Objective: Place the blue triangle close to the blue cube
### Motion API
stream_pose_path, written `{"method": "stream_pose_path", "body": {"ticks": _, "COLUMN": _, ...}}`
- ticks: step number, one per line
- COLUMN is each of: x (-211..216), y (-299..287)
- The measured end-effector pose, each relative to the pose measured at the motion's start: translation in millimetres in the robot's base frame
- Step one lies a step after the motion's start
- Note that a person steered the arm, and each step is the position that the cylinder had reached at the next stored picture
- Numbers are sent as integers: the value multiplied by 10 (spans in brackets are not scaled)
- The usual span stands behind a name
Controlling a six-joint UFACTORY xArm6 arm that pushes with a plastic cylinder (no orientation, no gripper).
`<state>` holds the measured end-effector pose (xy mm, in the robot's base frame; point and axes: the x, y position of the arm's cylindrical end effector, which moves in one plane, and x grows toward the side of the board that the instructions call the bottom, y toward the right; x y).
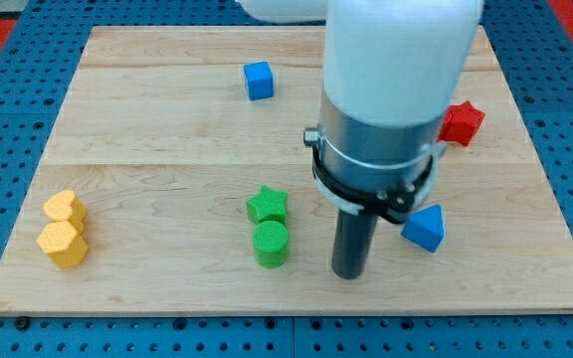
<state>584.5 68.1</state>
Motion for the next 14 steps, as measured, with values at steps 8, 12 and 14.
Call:
{"method": "stream_pose_path", "body": {"ticks": 8, "x": -1433, "y": 482}}
{"method": "stream_pose_path", "body": {"ticks": 12, "x": -2766, "y": 472}}
{"method": "stream_pose_path", "body": {"ticks": 14, "x": -3470, "y": 327}}
